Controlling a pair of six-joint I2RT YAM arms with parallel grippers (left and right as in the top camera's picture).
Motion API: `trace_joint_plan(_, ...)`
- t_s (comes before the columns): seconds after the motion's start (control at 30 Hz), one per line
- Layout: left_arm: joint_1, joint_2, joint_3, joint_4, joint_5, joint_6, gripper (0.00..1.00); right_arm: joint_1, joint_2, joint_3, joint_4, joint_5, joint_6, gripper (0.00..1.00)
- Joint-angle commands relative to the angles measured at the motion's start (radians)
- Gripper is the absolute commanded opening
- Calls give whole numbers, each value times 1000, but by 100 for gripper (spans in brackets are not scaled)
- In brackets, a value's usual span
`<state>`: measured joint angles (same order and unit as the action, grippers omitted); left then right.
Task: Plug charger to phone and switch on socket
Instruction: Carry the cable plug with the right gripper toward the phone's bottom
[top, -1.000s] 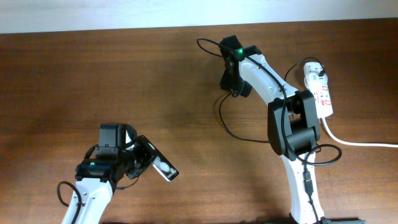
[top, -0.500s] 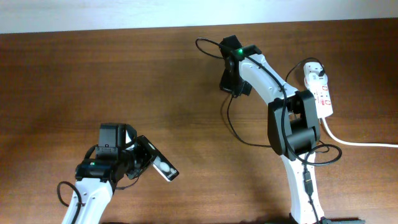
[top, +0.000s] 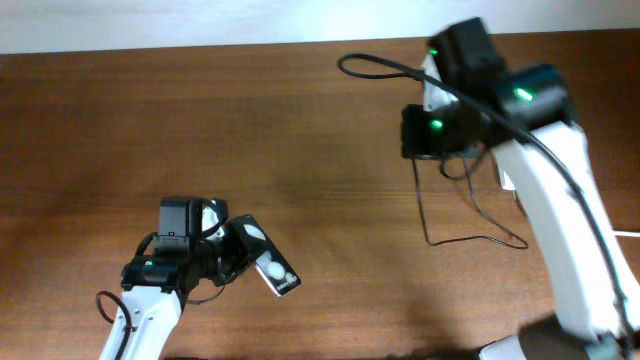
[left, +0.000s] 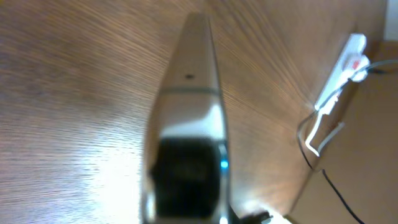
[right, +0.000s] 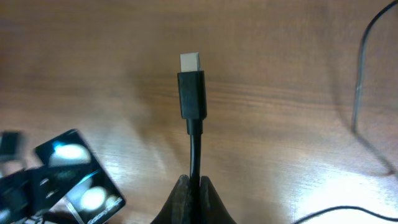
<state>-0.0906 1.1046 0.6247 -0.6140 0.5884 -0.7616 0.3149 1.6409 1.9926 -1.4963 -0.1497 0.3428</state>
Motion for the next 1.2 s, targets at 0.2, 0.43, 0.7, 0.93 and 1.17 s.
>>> trace_joint_plan(0.2, 3, -4, 11, 346, 374, 51, 0, 6, -482, -129, -144, -85, -24, 4)
trace_joint_plan(0.43, -16, -4, 11, 652, 433, -151, 0, 6, -800, -769, 168, -298, 10, 4)
trace_joint_plan(0.7, -53, -4, 11, 720, 392, -300, 0, 189, -793, -981, 385, -343, 5, 4)
trace_joint_plan(0.93, -51, -3, 11, 756, 447, -333, 0, 493, -698, -981, 525, -235, 14, 4)
trace_joint_plan(1.17, -43, 83, 12, 887, 592, -347, 0, 595, -620, -981, 564, -108, 40, 4)
